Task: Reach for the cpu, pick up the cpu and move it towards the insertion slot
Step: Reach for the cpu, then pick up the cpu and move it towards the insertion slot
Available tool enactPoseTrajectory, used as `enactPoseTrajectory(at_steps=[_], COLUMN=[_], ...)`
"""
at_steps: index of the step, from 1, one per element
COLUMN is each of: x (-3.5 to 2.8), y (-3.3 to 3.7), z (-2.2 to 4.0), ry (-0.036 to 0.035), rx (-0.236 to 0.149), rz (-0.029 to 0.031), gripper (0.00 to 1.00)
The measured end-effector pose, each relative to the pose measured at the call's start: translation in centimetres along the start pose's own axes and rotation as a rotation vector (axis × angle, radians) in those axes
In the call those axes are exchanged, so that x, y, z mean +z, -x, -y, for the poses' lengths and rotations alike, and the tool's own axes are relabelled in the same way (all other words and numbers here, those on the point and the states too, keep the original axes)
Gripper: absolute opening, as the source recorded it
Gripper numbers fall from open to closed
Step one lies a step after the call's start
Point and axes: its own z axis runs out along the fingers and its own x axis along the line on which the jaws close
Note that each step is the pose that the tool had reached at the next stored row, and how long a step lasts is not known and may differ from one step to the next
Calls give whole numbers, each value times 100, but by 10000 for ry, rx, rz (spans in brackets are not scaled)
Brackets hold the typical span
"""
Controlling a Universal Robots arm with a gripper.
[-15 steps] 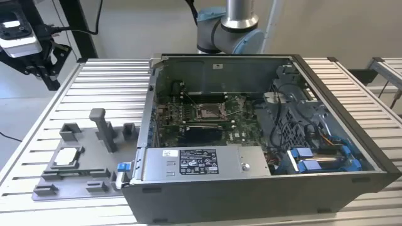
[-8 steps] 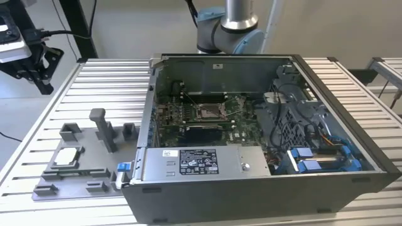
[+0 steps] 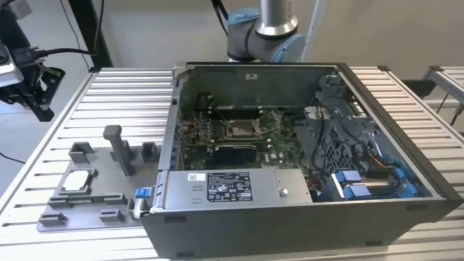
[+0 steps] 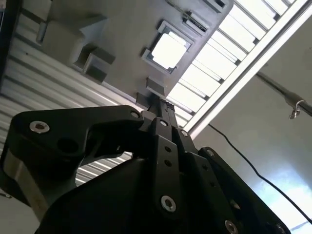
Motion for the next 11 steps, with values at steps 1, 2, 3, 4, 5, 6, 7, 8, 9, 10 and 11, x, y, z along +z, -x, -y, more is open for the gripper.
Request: enactPoseTrajectory(at_steps=[1, 2, 3, 4, 5, 6, 7, 8, 9, 10, 11], x=[0, -1, 0, 0, 0, 0, 0, 0, 0, 0, 0], y=[0, 0, 0, 0, 0, 0, 0, 0, 0, 0, 0], z=[0, 0, 1, 1, 1, 1, 1, 1, 1, 1, 1], ry=[-1, -1, 0, -1, 0, 0, 0, 0, 0, 0, 0], rx=[-1, -1, -3, -4, -5, -6, -7, -7, -9, -10, -11], rz=[-2, -2, -1, -2, -1, -2, -2, -2, -2, -2, -2], gripper=[0, 0, 0, 0, 0, 0, 100, 100, 100, 100, 100])
